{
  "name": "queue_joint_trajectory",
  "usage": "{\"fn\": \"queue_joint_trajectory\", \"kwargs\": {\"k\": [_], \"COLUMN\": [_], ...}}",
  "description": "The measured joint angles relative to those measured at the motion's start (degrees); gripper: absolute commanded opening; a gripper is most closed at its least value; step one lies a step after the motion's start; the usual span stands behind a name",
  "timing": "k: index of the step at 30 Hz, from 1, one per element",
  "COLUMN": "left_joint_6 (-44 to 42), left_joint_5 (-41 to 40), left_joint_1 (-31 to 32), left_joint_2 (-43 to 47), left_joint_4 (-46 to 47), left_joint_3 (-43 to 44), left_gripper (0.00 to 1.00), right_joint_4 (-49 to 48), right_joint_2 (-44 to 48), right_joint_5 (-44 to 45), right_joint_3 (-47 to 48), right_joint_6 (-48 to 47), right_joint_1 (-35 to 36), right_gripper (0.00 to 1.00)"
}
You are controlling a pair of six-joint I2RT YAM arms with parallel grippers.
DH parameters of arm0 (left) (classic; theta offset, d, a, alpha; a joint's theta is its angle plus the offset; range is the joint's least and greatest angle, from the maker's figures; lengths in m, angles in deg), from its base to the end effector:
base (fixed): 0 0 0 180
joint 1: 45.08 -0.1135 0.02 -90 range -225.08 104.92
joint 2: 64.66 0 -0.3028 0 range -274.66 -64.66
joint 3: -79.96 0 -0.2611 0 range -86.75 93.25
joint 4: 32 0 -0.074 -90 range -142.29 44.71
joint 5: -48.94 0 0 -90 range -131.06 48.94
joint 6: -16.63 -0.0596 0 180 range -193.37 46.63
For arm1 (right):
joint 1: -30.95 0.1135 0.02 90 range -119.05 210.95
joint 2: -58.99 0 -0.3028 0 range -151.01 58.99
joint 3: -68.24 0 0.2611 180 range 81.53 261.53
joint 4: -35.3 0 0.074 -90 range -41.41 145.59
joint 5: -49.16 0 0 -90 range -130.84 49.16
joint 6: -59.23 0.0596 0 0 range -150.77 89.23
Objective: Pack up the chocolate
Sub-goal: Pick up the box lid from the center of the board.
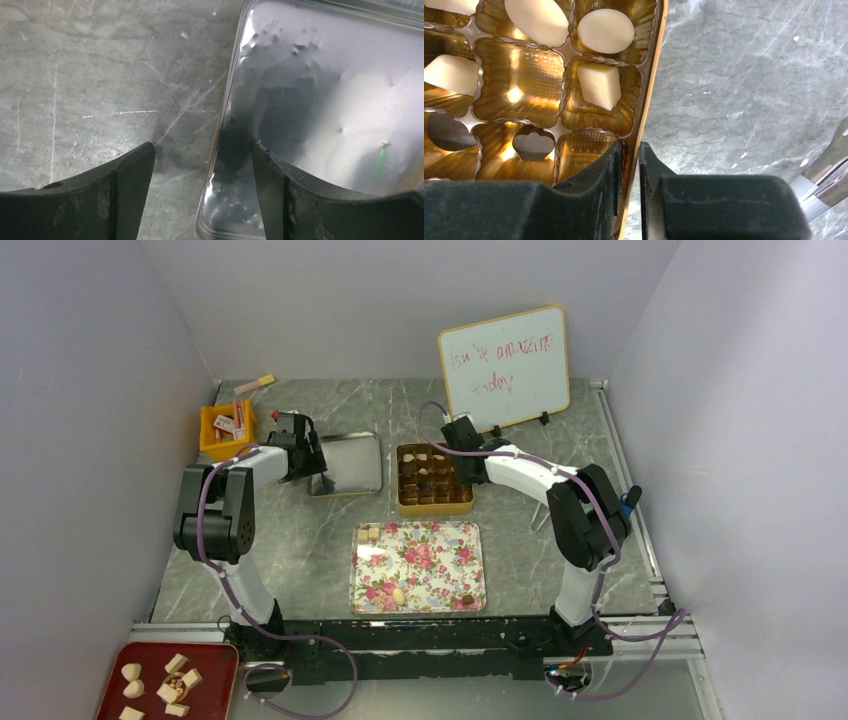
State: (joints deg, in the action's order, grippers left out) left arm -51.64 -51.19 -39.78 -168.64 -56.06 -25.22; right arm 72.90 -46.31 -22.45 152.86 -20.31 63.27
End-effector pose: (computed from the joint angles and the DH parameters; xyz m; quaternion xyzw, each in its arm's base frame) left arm 0.3999 -0.0266 0.1738 -0.1626 0.9315 0.0080 0.3251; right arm 0.3589 0.2048 0.2023 -0.1372 0.9406 -0.0447 0.3073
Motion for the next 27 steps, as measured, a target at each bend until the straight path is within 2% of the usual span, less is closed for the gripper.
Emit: {"fn": "queue_joint_trajectory", "kwargs": {"k": [5, 8, 9, 11, 13, 15, 16, 27], "left_joint_6": [-0.09, -0.11, -0.09, -0.09, -0.17, -0.11, 0.00, 0.07], "left_joint_5": [0.28, 0.44, 0.46, 0.66, 1.01, 1.44, 1.51, 2.80], "left_joint_1": [-0.24, -0.42, -0.46, -0.59, -0.74, -0.85, -0.85, -0.83], "left_joint_2": [-0.57, -1.70, -2.08, -2.78, -3.19, -3.45, -3.52, -3.54], "left_joint_4": [0.61, 1.01, 1.25, 1.60, 1.95, 2.40, 2.58, 2.80], "left_joint_3": [0.39, 1.53, 1.86, 2.56, 2.93, 3.08, 3.08, 3.08], "left_gripper": [0.62, 0.51, 0.47, 0.36, 0.25, 0.08, 0.06, 0.05], "right_joint_4": [-0.11, 0.00, 0.04, -0.02, 0.00, 0.07, 0.07, 0.07], "right_joint_2": [-0.35, -1.40, -1.75, -2.12, -2.10, -2.10, -2.10, -2.08], "right_joint_5": [0.63, 0.63, 0.66, 0.92, 1.84, 2.58, 2.73, 4.11], "right_joint_3": [0.07, 0.07, 0.04, 0.04, 0.04, 0.04, 0.04, 0.07], "right_joint_6": [-0.02, -0.04, 0.00, 0.31, 0.17, 0.17, 0.22, 0.28], "right_joint_1": [0.15, 0.22, 0.22, 0.24, 0.24, 0.15, 0.13, 0.20], "right_gripper": [0.30, 0.40, 0.51, 0.62, 0.66, 0.68, 0.70, 0.71]}}
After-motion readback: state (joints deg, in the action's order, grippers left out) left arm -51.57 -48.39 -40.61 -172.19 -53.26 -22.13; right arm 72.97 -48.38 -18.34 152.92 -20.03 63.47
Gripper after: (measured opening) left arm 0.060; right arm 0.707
